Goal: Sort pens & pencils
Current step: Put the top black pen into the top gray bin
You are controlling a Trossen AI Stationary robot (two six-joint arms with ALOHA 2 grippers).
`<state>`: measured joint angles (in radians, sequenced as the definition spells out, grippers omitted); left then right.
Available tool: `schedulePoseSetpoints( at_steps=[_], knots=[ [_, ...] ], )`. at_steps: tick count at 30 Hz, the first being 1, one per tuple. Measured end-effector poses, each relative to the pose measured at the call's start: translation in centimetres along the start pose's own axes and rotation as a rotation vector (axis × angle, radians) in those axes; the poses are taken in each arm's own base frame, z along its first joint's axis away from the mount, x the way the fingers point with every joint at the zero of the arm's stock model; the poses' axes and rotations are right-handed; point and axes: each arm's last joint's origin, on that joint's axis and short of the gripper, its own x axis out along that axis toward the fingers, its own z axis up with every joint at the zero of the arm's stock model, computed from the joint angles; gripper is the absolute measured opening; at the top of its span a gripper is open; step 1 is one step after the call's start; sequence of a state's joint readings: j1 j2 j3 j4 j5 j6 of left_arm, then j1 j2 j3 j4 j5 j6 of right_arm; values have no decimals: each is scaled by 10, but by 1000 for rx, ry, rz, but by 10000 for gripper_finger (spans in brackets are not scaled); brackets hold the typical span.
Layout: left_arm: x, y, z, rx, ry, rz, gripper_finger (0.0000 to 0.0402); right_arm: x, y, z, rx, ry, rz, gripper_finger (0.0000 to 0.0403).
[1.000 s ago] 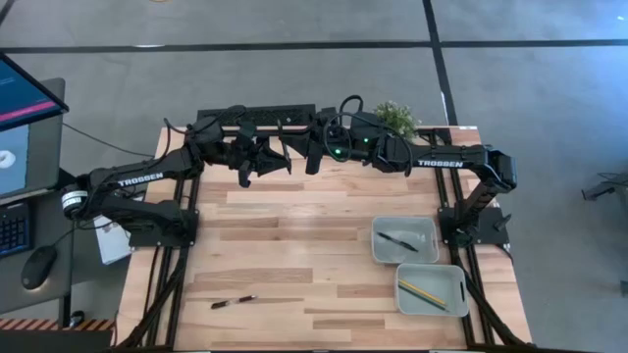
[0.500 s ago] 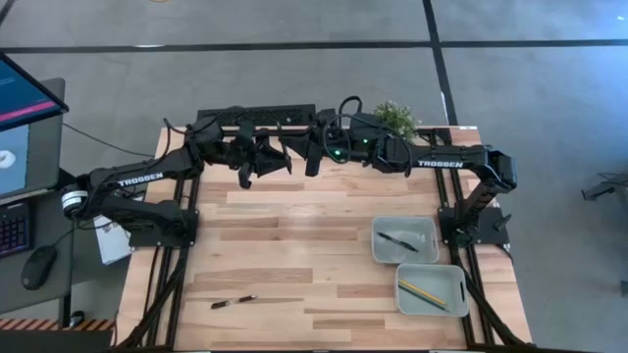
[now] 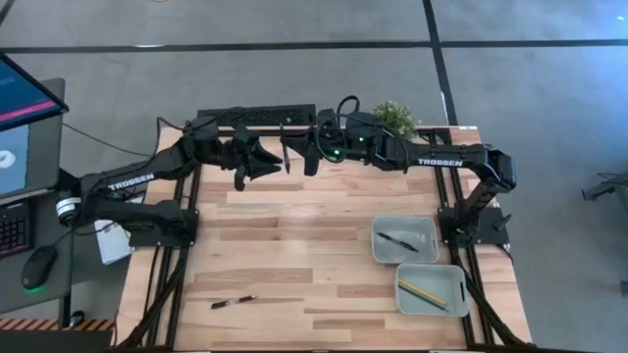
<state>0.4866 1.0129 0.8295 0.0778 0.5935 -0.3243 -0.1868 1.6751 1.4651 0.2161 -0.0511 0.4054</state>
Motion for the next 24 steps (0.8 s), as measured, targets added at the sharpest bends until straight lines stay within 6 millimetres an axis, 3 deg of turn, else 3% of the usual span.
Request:
schedulePoseSetpoints(
  at_steps=[5,10,16,24],
  knots=[
    [-18,-5,1,19,8,69,130,-2,-4,-2,2,50,-30,56],
    [-35,-12,-2,35,29,159,130,-11,-9,-19,-41,281,-85,56],
    [-42,-9,-8,28,63,332,130,-49,0,-36,-54,645,-179,56],
    [-34,-2,-13,21,113,343,130,-106,32,-49,3,1001,-269,56]
  ],
)
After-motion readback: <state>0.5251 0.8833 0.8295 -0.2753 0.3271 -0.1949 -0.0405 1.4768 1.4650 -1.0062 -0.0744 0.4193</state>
